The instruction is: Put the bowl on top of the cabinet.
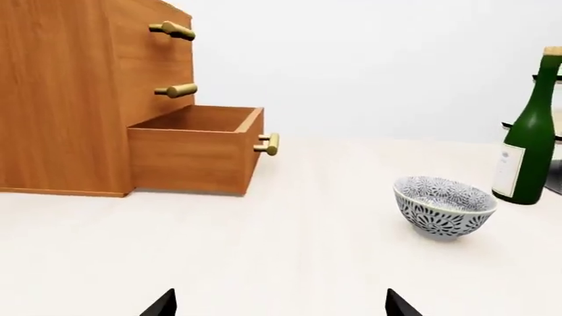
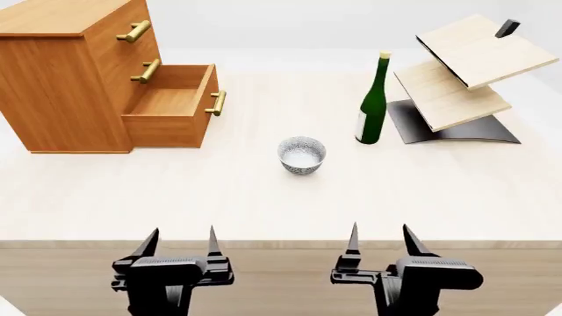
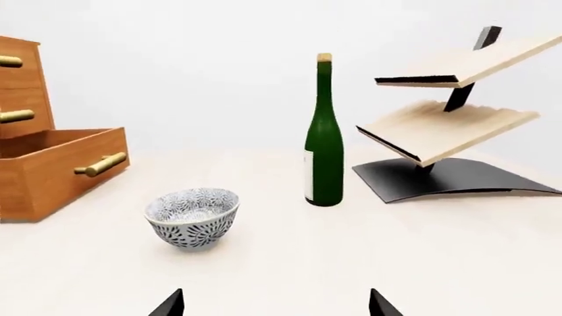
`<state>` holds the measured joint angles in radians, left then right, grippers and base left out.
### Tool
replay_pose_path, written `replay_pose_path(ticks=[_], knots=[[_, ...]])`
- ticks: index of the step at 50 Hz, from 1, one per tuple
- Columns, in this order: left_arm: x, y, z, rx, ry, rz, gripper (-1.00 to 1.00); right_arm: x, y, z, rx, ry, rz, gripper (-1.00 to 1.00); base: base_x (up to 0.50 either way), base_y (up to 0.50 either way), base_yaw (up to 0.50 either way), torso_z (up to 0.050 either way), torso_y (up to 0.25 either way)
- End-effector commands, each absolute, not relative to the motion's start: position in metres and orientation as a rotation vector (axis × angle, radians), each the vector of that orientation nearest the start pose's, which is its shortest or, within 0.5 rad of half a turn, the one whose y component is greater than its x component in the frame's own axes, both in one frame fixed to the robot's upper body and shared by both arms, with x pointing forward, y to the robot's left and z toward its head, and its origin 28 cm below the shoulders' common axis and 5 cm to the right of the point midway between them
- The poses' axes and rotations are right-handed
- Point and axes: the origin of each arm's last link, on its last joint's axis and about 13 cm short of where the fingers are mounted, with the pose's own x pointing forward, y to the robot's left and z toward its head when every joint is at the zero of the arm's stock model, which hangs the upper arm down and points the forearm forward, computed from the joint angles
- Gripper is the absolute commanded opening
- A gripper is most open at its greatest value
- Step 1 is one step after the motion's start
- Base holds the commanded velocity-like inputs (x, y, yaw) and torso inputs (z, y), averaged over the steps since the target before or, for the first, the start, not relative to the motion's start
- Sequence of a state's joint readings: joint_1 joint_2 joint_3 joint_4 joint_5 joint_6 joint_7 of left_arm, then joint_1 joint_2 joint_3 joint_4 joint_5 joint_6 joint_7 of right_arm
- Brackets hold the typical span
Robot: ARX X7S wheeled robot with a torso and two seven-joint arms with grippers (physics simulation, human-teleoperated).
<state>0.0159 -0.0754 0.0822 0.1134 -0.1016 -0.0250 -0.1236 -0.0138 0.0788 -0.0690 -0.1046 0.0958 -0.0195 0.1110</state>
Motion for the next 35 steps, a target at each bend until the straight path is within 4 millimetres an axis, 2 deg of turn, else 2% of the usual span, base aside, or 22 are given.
replay_pose_path(ticks=[1,5,9,18,35], knots=[[0.206,0.205,0.066,-0.046,-0.187,0.052,1.00,0.209,-0.100,0.069,0.054,-0.213,-0.053,1.00,0.00,0.00,0.00,0.000,0.000],[0.208,0.211,0.089,-0.063,-0.260,0.089,1.00,0.208,-0.107,0.095,0.029,-0.284,-0.099,1.00,0.00,0.00,0.00,0.000,0.000],[0.209,0.218,0.113,-0.109,-0.321,0.118,1.00,0.207,-0.112,0.112,0.045,-0.335,-0.130,1.00,0.00,0.00,0.00,0.000,0.000],[0.200,0.229,0.146,-0.178,-0.412,0.169,1.00,0.196,-0.119,0.136,0.100,-0.425,-0.171,1.00,0.00,0.00,0.00,0.000,0.000],[0.201,0.234,0.152,-0.212,-0.432,0.191,1.00,0.199,-0.121,0.133,0.088,-0.421,-0.191,1.00,0.00,0.00,0.00,0.000,0.000]])
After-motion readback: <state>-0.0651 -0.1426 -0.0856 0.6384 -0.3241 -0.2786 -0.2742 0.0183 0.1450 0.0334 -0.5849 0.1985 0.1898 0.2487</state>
